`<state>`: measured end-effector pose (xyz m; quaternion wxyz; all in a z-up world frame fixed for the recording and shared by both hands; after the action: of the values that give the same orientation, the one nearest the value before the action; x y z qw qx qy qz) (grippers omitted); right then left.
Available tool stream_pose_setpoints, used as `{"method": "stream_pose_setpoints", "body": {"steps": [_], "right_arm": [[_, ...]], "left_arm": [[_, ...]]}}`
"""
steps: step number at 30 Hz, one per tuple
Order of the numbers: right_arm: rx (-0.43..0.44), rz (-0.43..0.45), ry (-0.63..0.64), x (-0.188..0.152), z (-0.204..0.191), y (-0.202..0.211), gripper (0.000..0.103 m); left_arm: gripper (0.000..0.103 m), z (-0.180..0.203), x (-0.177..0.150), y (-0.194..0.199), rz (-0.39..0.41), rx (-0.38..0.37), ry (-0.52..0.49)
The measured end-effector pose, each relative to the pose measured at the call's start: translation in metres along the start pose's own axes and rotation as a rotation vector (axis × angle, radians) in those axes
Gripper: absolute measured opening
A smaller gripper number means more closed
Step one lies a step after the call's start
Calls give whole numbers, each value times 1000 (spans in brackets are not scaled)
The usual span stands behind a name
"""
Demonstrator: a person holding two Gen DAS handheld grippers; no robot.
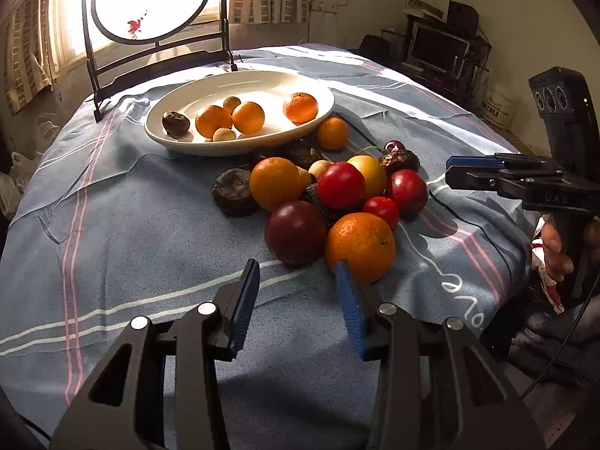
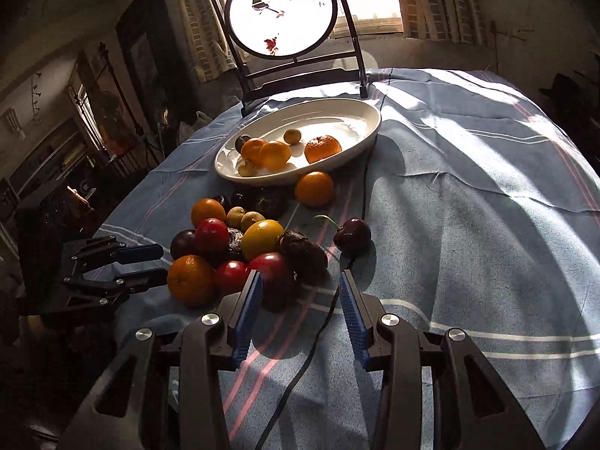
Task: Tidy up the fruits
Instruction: 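Grasp a red plum with the left tool while the right tool grasps a red apple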
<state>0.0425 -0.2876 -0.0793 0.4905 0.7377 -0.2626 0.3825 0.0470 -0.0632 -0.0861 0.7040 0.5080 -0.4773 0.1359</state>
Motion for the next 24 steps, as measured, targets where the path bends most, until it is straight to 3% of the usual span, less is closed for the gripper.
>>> {"method": "stream_pose_setpoints", "body": {"steps": [5, 11, 22, 24], "right_arm": [[12, -23, 45, -8, -17, -10, 43], [17, -23, 56, -7, -24, -14, 43], [-8, -22, 54, -6, -21, -13, 43], [-5, -22, 59, -6, -23, -14, 50]], "left_arm": [[44, -9, 0, -13, -12, 60, 23], [42, -1, 11, -27, -1, 57, 4], [39, -13, 11, -31, 3, 32, 92], [39, -15, 9, -20, 18, 15, 111]]}}
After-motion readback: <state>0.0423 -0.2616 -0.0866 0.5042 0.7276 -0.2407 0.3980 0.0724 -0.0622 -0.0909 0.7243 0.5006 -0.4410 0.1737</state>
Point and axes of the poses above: each gripper's, at about its wrist camera, not at the fingertips, and y roughly against the way its jaws point, z to its right, x to its top, the point moved 2 cm from there along -y, roughly the way its jaws point, and after that the axes turned 12 degrees about z, right-handed, at the moved point
